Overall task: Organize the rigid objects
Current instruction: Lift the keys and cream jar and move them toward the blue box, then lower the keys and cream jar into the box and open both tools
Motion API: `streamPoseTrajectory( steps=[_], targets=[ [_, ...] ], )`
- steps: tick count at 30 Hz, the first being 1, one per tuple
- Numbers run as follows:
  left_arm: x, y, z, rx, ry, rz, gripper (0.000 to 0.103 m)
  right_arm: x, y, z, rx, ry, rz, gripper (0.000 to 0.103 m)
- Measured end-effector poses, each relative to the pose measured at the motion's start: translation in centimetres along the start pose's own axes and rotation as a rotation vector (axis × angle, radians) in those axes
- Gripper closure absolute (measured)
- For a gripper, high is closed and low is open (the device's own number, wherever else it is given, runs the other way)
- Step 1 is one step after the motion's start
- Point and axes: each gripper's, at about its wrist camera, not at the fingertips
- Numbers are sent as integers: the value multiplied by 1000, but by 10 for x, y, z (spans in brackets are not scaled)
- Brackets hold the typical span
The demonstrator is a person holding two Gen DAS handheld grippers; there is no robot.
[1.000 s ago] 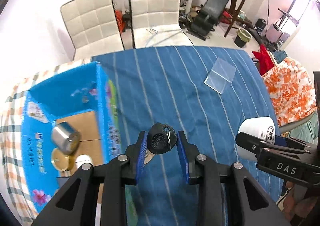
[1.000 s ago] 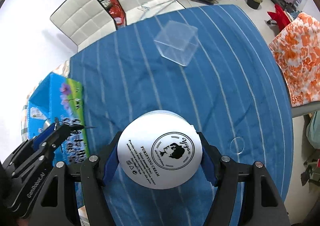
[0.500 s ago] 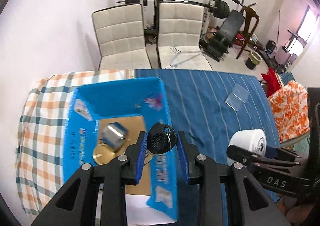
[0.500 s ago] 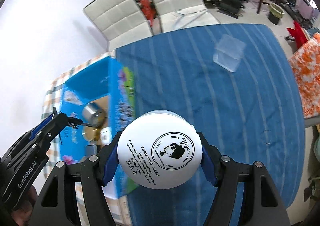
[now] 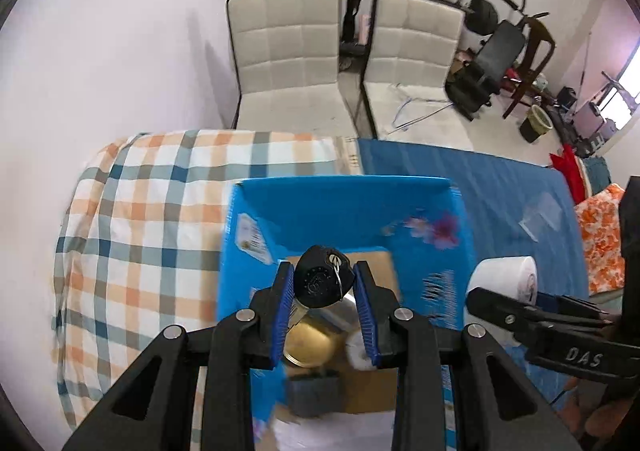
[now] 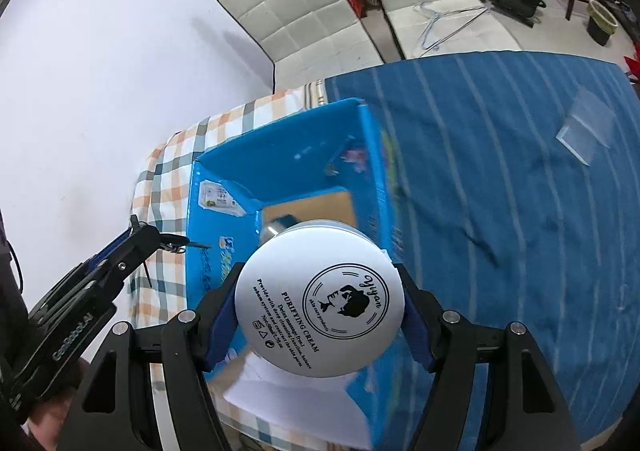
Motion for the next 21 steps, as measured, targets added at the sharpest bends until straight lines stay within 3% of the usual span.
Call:
streamPoseTrajectory(
  steps=[6,13,20,21],
  targets=[
    [-15,61,-30,46,-42,-114,76,-32,57,-10,25,27,-35,31],
    [-15,111,-35,120,-67,-220,76,-56,109,-14,45,43,-69,31],
    [-8,127,-39,142,-87,-238,75,-60,143,-22,74,31,-91,31],
    [-8,127,-39,141,-84,-243,75,-61,147,-24,67,22,-59,31]
  ],
)
Point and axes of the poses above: each gripper's, at about its wrist camera, not at the fingertips, and y roughly the way its jaws point, z to its right, x to its underside, and after that the axes turned 3 degrees about -x, right-handed
